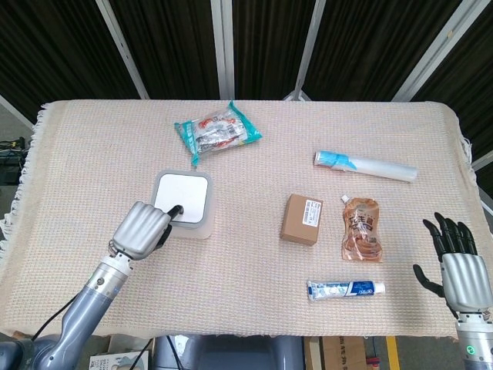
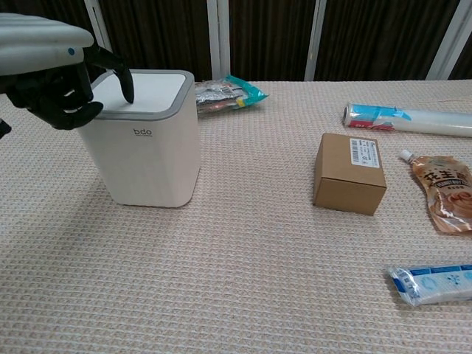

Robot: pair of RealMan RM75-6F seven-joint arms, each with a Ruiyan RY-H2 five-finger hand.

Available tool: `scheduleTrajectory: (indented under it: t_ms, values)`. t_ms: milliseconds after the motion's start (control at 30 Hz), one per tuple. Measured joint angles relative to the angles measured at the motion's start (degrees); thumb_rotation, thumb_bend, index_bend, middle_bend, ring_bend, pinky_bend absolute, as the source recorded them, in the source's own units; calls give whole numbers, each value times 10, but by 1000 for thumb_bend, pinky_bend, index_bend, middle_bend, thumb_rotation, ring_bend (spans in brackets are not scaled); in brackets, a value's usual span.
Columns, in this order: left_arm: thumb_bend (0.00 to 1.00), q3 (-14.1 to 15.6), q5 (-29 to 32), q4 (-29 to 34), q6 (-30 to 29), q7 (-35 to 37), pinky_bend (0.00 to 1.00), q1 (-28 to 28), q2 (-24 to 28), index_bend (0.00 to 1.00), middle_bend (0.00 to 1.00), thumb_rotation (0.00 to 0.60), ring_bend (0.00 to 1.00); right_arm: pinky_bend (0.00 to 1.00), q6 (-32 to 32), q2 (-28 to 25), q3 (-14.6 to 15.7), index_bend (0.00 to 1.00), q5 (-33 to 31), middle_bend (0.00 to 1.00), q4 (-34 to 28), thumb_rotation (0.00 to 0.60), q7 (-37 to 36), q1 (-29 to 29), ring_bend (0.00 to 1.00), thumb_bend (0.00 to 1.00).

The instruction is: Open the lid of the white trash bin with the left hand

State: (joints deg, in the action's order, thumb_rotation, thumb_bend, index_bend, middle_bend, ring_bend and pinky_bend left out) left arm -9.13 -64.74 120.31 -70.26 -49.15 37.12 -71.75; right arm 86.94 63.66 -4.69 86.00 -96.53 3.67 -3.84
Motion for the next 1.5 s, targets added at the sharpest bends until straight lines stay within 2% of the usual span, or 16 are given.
scheduleTrajectory:
  t_ms: [67, 167, 233, 267, 333, 400, 467, 533, 667, 800, 1000, 1167, 1500]
  values:
    - [627, -3, -33, 1, -20, 9, 782, -5, -1, 343, 732, 600, 723, 23, 2, 1, -1, 117, 1, 14, 1, 600, -2, 0, 26, 303]
    - [505, -2, -100, 5, -69, 16, 683, -22, -1, 323, 551, 600, 552, 23, 3, 3, -1, 117, 2, 14, 5, 600, -4, 0, 26, 303]
    - [427, 5, -139, 17, -112, 14, 535, -44, 4, 310, 411, 600, 407, 23, 2, 3, -1, 117, 2, 14, 6, 600, -4, 0, 26, 303]
    - [406, 10, -149, 27, -129, 11, 472, -56, 8, 307, 374, 600, 361, 23, 1, 4, 0, 117, 2, 14, 6, 600, -3, -1, 27, 303]
    - [363, 27, -156, 56, -157, 2, 281, -87, 21, 297, 298, 600, 248, 23, -1, 4, 1, 117, 3, 14, 7, 600, 0, -1, 26, 303]
    - [332, 51, -156, 84, -177, -9, 155, -118, 41, 281, 255, 600, 189, 23, -2, 5, 2, 117, 4, 14, 6, 600, 2, -1, 26, 303]
    - [307, 74, -160, 94, -194, -12, 91, -144, 57, 266, 218, 600, 158, 23, -2, 5, 4, 117, 6, 14, 5, 600, 4, -1, 26, 303]
    - [283, 96, -168, 93, -212, -4, 69, -171, 71, 261, 202, 600, 143, 23, -2, 5, 4, 117, 8, 14, 3, 600, 5, -1, 27, 303]
    - [261, 122, -192, 62, -248, 45, 49, -217, 81, 261, 201, 600, 122, 23, -1, 4, 5, 117, 8, 14, 1, 600, 6, -1, 26, 303]
    - [260, 147, -228, 1, -290, 134, 49, -258, 82, 261, 202, 600, 121, 23, -1, 3, 7, 117, 13, 14, 0, 600, 6, -1, 27, 303]
    - [261, 167, -257, -108, -338, 269, 49, -315, 76, 261, 203, 600, 121, 23, 0, 0, 13, 117, 26, 14, -1, 600, 8, -1, 27, 303]
    - [261, 167, -256, -155, -344, 327, 49, -340, 70, 261, 203, 600, 120, 23, 2, 1, 14, 117, 29, 14, -1, 600, 12, 0, 26, 303]
    - [262, 132, -237, -176, -345, 355, 49, -355, 72, 261, 206, 600, 121, 23, 7, 0, 12, 117, 30, 14, -2, 600, 5, 2, 27, 303]
